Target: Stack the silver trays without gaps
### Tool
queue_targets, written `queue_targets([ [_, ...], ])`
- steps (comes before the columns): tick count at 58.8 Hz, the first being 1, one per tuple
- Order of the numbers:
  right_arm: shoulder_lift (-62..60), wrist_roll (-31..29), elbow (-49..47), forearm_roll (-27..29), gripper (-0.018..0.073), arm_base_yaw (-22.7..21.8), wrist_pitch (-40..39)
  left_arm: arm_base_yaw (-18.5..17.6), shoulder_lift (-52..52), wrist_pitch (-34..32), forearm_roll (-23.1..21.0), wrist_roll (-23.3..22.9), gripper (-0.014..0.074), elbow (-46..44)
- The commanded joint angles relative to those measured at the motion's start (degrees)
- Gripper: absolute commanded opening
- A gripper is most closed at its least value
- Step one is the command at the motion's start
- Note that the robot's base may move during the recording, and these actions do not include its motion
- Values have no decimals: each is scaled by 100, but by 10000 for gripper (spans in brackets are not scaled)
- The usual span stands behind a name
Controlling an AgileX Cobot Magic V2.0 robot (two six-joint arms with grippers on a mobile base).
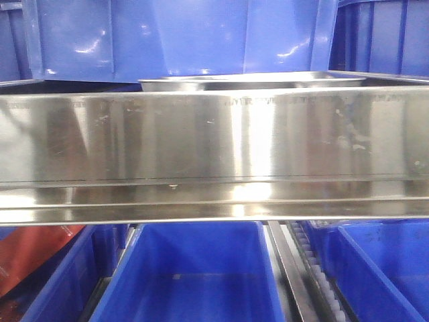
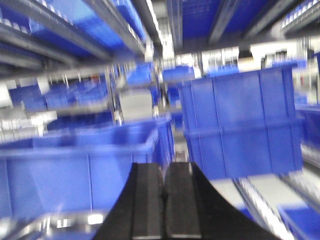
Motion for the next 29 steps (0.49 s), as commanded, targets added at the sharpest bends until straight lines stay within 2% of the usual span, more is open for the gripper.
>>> queue_targets([
  [1, 587, 25, -611, -99, -79, 15, 772, -33, 342, -70, 42, 349, -3, -330],
  [8, 1540, 25, -1573, -99, -79, 15, 1639, -33, 760, -382, 107, 979, -3, -676],
  [13, 2185, 25, -2179, -99, -79, 15, 2065, -33, 1102, -515, -14, 980, -3, -946],
  [18, 2828, -15, -2653, -107, -79, 15, 2248, -33, 1554, -134, -537, 980, -3, -1339],
  [29, 3976, -15, -3382, 192, -79, 15, 2649, -33, 2819, 1331, -1879, 885, -8, -2273],
])
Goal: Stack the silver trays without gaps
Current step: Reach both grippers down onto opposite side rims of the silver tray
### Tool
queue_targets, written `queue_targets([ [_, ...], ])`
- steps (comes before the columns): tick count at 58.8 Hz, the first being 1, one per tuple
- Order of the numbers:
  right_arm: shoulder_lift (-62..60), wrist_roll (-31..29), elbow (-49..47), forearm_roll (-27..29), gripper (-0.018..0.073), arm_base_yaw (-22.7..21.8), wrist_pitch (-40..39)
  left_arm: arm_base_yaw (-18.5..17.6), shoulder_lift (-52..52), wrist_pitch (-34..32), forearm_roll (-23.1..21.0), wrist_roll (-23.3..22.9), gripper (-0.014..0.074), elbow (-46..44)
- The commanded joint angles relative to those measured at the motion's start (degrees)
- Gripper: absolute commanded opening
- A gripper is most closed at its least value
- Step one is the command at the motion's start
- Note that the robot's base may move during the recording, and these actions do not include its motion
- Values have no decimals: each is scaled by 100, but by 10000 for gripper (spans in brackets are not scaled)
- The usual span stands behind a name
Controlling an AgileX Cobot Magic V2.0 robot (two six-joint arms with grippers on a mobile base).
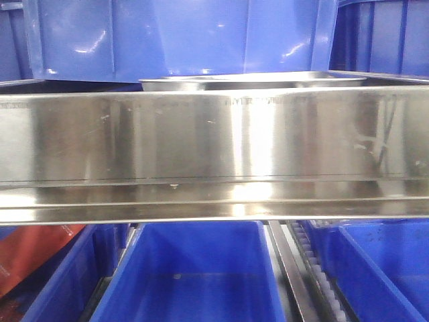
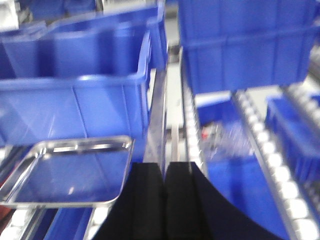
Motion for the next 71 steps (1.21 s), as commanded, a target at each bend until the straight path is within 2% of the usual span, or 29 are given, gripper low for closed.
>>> queue_targets([
  [1, 520, -15, -275, 166, -79, 15, 210, -33, 578, 602, -722, -156, -8, -341],
  [5, 876, -15, -379, 258, -79, 15, 390, -33, 954, 821, -1152, -406, -8, -491],
  [13, 1559, -150, -406, 402, -79, 15, 616, -33, 1660, 976, -1781, -519, -20, -758],
  [20, 2100, -150, -406, 402, -79, 29, 668, -119, 2185, 1033, -1742, -696, -20, -942],
  [26, 2577, -150, -406, 402, -79, 319, 571, -548, 2661, 1095, -1579, -718, -20, -1078],
  [32, 2989, -150, -406, 402, -79, 769, 270, -1160, 3183, 1094, -1233, -928, -20, -1245],
  [38, 3380, -150, -406, 273, -79, 1241, -49, -1834, 3760, 1093, -446, -1472, -20, -1526],
  [45, 3803, -150, -406, -252, -79, 1727, -328, -2544, 4402, 1157, 603, -2331, -20, -1963],
  [50, 4091, -32, -406, -277, -79, 1910, -644, -2954, 4869, 1265, 1000, -2665, -20, -2310],
  [55, 4314, -32, -547, -263, -79, 1973, -668, -3180, 5246, 1383, 1164, -2923, -20, -2571],
  [62, 4563, -32, -802, -175, -76, 1987, -704, -3280, 5692, 1496, 1237, -3088, 5, -2780],
  [71, 4788, -32, -1065, -175, -41, 1987, -755, -3283, 6066, 1540, 1278, -3343, 147, -2821],
])
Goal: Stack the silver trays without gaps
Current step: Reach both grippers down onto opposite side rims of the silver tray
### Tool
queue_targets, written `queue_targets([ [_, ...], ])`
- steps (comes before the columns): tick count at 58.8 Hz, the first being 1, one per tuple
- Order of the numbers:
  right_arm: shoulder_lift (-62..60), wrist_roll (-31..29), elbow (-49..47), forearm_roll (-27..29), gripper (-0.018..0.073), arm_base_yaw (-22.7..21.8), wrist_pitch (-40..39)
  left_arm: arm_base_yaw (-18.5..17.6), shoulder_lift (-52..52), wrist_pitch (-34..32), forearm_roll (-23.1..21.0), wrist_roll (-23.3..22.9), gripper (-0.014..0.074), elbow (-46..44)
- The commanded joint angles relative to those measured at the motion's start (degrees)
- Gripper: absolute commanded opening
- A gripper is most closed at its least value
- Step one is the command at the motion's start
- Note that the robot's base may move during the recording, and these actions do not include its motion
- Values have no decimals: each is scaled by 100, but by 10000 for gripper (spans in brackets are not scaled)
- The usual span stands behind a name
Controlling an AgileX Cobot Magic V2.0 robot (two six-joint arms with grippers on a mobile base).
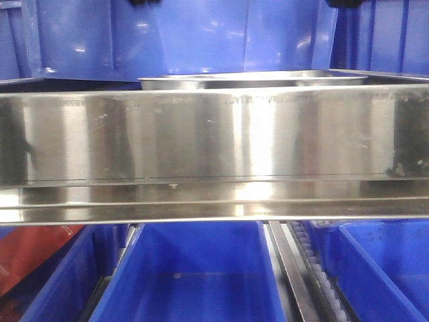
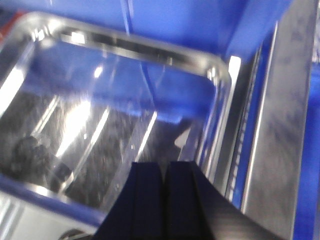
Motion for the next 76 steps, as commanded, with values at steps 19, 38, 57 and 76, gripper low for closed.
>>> queue_targets([
  [19, 580, 44, -187, -27, 348, 7, -33, -31, 479, 24, 74, -399, 461, -58],
  [38, 1005, 449, -187, -359, 295, 7, 61, -31, 601, -236, 74, -528, 456, -58],
  [57, 1149, 631, -176, -502, 295, 7, 65, -31, 728, -254, 74, -550, 456, -58],
  [76, 1207, 743, -176, -502, 295, -104, 68, -40, 967, -128, 52, -550, 456, -58],
])
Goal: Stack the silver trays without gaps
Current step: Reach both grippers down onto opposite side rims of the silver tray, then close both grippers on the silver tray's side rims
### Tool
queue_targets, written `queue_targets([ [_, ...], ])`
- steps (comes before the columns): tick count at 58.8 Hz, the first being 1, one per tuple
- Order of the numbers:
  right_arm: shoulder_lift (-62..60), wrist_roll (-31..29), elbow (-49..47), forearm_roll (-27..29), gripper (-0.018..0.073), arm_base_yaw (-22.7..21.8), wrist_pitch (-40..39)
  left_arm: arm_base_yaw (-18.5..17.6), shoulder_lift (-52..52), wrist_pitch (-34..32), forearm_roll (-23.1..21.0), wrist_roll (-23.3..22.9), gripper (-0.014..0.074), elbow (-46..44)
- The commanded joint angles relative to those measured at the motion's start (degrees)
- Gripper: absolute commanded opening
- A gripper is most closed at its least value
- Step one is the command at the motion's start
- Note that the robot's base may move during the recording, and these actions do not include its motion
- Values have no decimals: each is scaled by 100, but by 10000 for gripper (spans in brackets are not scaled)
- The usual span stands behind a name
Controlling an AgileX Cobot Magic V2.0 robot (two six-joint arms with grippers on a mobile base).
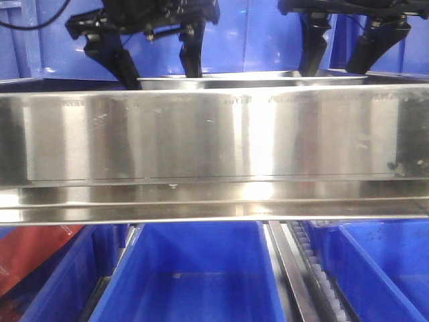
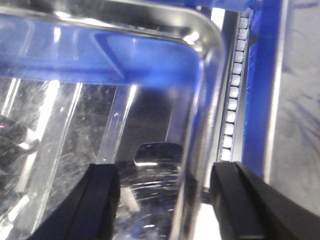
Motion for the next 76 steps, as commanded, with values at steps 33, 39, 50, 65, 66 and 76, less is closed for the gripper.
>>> queue_targets([
  [33, 300, 13, -42, -101, 295, -42, -27, -40, 14, 4, -15, -33, 456, -49],
  [39, 299, 13, -42, -101, 274, -42, -38, -40, 14, -11, -15, -33, 454, -49],
  [50, 299, 13, -42, -101, 114, -42, -50, -40, 14, -11, -15, -33, 341, -49],
  [65, 299, 13, -42, -101, -76, -42, -39, -40, 14, -11, -15, -33, 6, -49],
  [66, 299, 13, -42, -101, -78, -42, -39, -40, 14, -11, -15, -33, 6, -49],
  [76, 288, 13, -42, -101, -79, -42, -4, -40, 14, -11, -15, -33, -7, -49],
])
